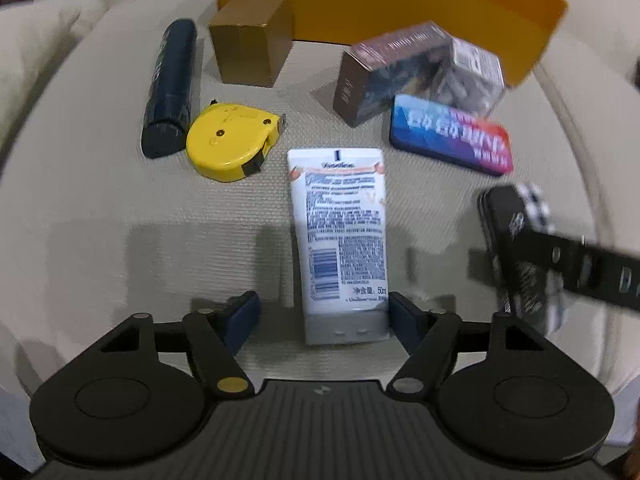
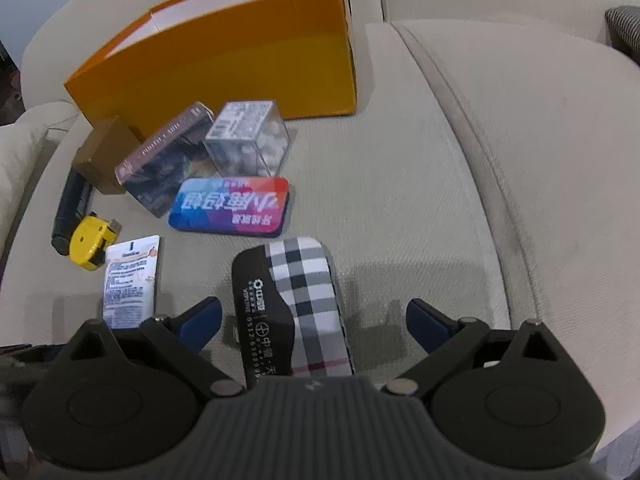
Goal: Organize rigid objects
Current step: 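Grasp the white Vaseline tube with the left gripper while the right gripper grasps the plaid card case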
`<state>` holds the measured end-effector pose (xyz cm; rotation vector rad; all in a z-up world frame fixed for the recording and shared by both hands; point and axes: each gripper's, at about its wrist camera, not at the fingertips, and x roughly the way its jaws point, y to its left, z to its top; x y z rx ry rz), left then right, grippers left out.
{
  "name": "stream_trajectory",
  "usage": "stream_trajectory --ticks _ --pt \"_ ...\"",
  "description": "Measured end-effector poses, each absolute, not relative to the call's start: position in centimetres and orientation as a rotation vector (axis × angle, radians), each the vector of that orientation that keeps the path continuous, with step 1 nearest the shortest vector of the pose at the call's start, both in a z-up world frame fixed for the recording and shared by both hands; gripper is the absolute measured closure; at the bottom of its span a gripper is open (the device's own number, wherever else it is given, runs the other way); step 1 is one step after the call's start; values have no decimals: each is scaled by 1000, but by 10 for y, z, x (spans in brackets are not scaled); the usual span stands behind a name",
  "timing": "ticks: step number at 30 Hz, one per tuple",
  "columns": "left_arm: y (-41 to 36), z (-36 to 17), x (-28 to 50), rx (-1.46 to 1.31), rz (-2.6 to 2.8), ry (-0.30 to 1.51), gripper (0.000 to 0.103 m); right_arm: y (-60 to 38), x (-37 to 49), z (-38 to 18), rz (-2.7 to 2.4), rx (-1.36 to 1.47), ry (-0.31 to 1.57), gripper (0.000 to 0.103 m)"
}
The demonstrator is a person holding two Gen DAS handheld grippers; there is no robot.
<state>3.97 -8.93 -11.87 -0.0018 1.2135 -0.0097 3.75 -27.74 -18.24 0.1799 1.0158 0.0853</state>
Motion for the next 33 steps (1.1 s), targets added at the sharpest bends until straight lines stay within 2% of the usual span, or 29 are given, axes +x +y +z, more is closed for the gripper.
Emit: stream_trajectory --ticks 4,6,9,21,30,32,33 --pt "-86 -117 40 -1 -23 1202 22 -274 41 -187 88 178 1028 7" --pt "-82 -116 40 -4 -36 1193 28 -272 43 -190 102 185 1041 14" --pt "-82 -115 46 7 -78 1180 31 -264 44 -194 114 162 1053 17" --pt "-83 -118 38 32 -115 1156 29 -249 44 -200 95 40 1055 18" --pt "-85 -118 37 33 -109 1168 36 -248 36 -197 96 9 1051 19" --pt "-86 -119 39 27 -108 1174 33 -250 36 -197 97 11 1053 19" --pt "-86 -119 39 20 -111 1177 26 -250 35 -196 96 14 1054 19"
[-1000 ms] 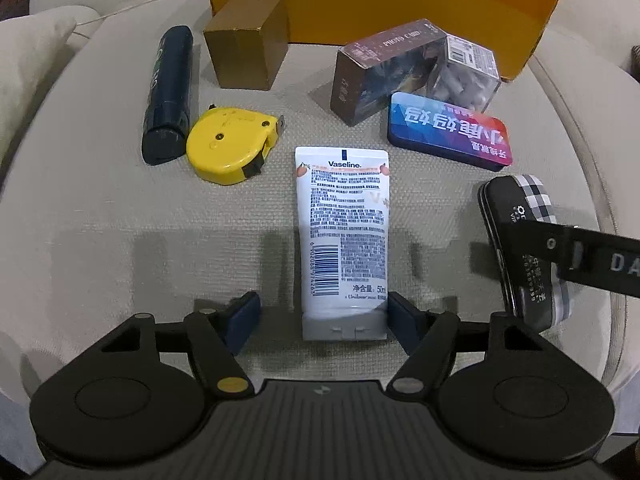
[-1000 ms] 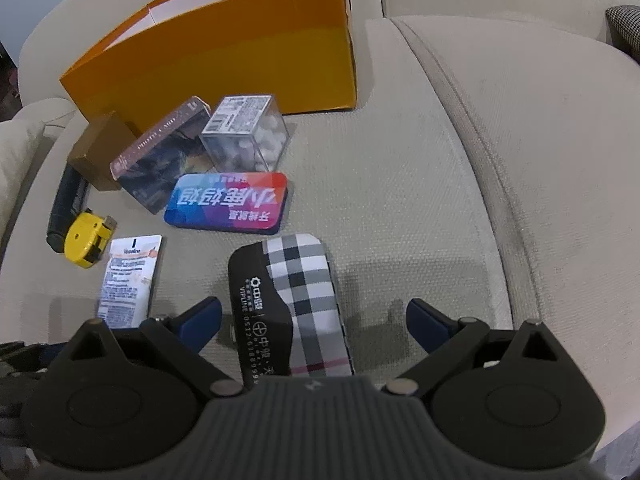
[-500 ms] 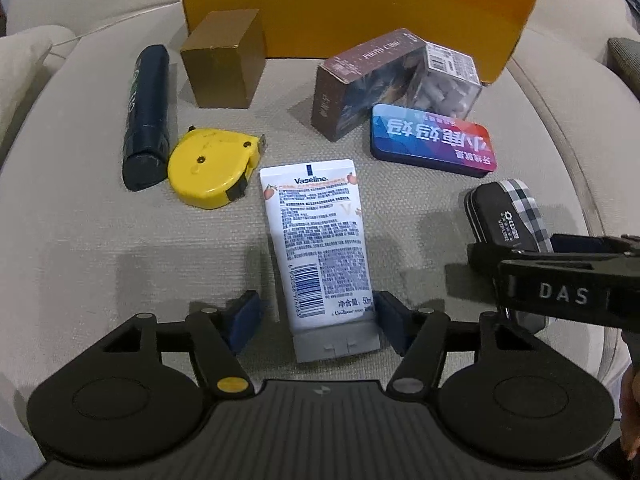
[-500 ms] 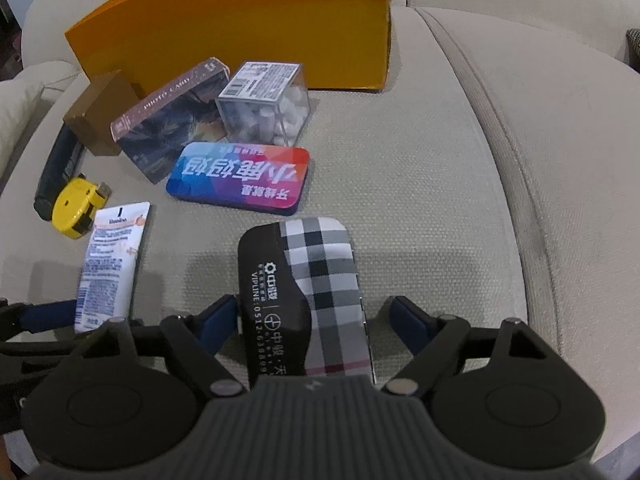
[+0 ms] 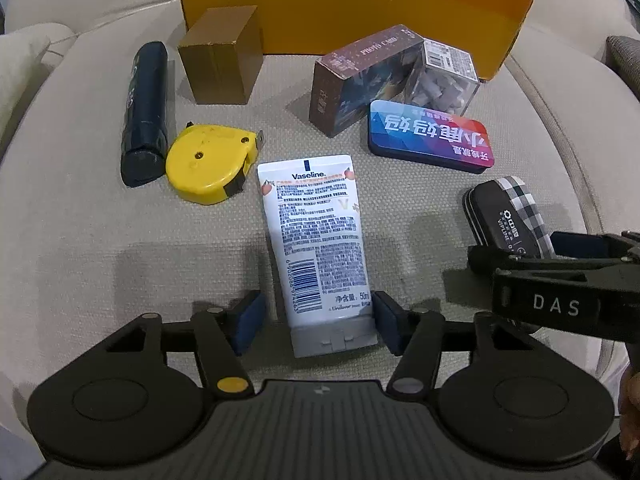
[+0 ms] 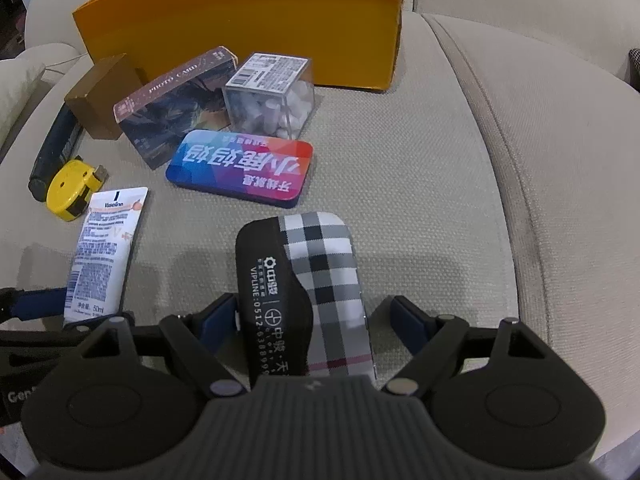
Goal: Organize rigid objects
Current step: 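Grasp the white Vaseline tube with the left gripper while the right gripper grasps the plaid card case, then lift the Vaseline tube and plaid case and carry them toward the orange box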
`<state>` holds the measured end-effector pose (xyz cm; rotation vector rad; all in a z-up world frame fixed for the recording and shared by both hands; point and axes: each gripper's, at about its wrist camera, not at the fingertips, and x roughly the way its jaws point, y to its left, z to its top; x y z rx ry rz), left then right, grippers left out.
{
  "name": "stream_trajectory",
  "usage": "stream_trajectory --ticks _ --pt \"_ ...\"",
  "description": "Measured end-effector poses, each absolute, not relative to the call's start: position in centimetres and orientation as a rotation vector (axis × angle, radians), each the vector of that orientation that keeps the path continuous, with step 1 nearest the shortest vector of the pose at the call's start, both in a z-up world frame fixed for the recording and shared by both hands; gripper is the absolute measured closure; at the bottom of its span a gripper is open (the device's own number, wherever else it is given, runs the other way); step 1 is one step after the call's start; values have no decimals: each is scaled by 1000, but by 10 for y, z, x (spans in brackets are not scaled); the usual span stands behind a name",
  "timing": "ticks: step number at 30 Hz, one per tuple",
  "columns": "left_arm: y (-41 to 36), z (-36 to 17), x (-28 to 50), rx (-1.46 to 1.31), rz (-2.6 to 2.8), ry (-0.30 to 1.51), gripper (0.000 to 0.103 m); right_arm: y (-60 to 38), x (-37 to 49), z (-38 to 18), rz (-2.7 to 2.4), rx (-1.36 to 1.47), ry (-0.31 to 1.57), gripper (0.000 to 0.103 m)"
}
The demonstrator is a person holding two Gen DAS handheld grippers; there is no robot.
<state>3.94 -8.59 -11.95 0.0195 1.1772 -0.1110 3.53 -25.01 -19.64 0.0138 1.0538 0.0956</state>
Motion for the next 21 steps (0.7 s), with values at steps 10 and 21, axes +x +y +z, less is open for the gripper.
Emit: stream_trajectory --ticks 10,21 --pt "-88 -120 37 34 -114 1161 37 -253 39 -198 94 25 1056 19" --pt "-82 -120 27 -7 -114 1132 52 -253 34 -193 99 28 1032 34"
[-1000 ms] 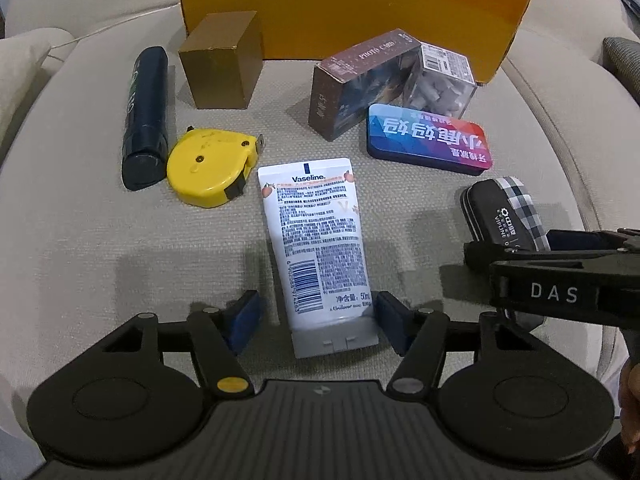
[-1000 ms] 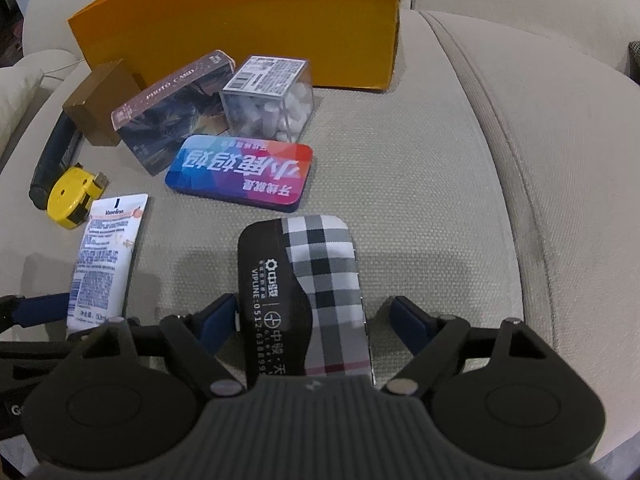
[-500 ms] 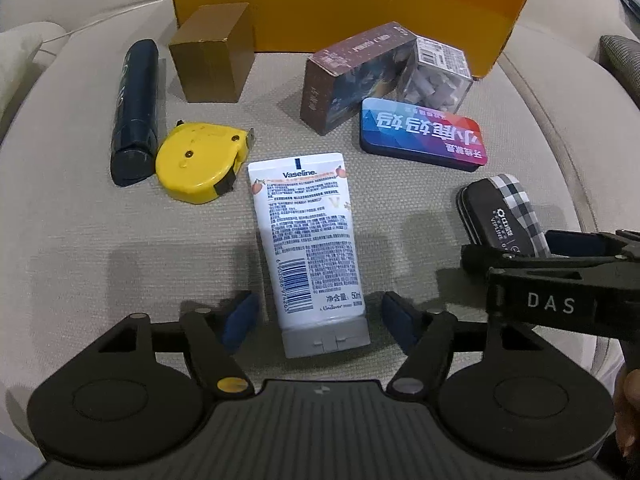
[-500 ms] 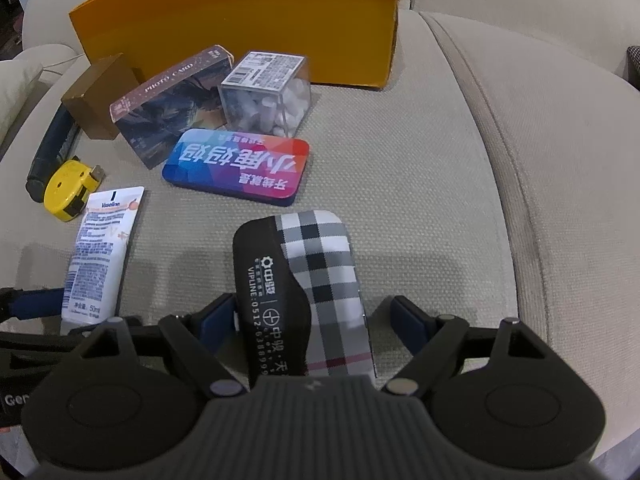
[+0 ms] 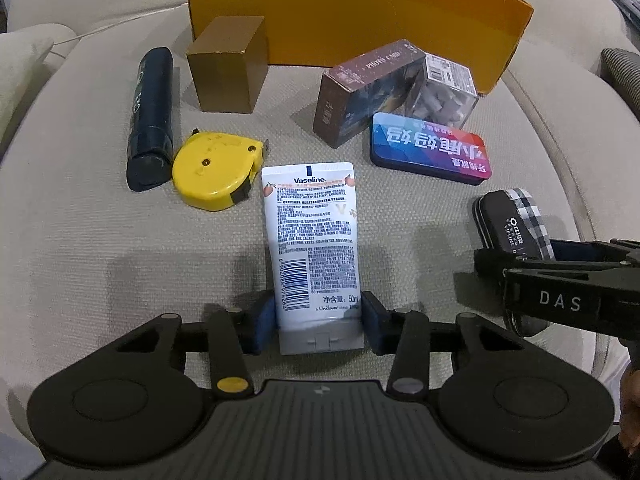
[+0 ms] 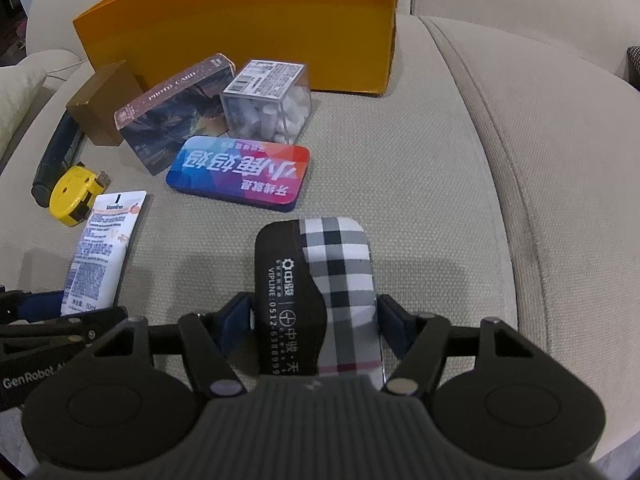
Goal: Organize rigid objects
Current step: 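Lift the Vaseline tube and plaid case and carry them toward the orange box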
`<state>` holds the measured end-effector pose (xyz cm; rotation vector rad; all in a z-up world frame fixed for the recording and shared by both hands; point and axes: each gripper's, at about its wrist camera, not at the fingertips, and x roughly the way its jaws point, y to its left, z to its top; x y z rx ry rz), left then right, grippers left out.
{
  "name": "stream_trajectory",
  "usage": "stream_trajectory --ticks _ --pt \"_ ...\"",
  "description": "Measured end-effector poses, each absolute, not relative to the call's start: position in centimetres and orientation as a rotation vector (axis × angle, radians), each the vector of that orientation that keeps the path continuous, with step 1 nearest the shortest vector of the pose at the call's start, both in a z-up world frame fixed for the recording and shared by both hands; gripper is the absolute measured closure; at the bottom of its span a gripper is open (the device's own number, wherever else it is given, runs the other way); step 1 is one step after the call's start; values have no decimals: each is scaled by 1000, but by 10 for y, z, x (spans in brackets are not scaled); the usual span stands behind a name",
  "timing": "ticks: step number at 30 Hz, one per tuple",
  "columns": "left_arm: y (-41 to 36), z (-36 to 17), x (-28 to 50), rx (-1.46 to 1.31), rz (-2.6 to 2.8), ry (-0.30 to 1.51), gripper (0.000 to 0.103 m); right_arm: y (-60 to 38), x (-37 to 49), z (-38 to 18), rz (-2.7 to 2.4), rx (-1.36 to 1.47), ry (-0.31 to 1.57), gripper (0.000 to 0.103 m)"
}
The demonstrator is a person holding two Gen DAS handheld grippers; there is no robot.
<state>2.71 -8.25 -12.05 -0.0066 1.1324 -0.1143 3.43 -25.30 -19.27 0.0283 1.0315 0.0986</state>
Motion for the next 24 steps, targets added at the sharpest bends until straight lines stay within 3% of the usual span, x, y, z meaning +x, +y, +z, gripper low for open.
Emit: stream_trajectory --ticks 24 --pt "-82 -122 22 -13 -111 1114 52 -258 39 -196 102 83 1048 32"
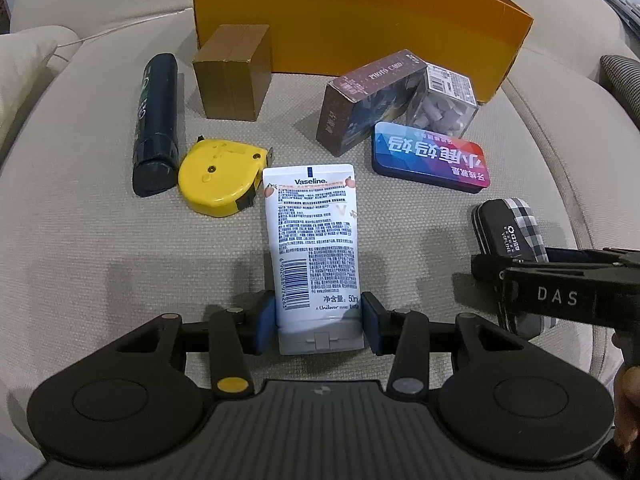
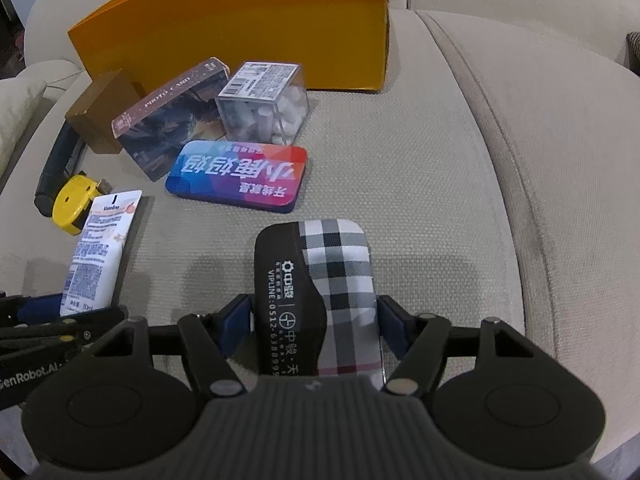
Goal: Organize rigid objects
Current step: 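Lift the Vaseline tube and plaid case and carry them toward the orange box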
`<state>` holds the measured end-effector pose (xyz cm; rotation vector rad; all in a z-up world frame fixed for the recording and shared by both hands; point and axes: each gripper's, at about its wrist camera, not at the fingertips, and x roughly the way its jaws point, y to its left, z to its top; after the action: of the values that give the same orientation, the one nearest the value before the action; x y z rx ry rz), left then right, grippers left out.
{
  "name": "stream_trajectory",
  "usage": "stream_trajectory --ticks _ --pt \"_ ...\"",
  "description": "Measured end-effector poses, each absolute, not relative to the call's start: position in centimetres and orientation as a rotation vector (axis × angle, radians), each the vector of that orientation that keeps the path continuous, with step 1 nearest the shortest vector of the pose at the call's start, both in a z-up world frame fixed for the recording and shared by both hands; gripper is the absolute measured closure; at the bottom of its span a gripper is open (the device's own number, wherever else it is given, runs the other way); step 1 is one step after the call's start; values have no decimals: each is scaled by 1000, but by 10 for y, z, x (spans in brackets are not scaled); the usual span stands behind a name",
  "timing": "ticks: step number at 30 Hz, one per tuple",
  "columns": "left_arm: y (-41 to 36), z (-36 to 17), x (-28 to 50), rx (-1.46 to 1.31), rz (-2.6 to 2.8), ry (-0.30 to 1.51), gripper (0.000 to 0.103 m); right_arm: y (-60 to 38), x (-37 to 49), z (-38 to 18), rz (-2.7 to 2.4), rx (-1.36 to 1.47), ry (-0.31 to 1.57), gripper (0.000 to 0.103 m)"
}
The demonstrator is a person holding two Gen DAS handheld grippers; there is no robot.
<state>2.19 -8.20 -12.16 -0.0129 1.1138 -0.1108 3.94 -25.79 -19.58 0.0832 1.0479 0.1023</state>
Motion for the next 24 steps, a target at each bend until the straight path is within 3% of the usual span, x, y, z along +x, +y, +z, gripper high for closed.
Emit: stream_trajectory --ticks 24 --pt "-76 -110 8 -15 -120 1049 52 -292 23 -175 156 367 988 34"
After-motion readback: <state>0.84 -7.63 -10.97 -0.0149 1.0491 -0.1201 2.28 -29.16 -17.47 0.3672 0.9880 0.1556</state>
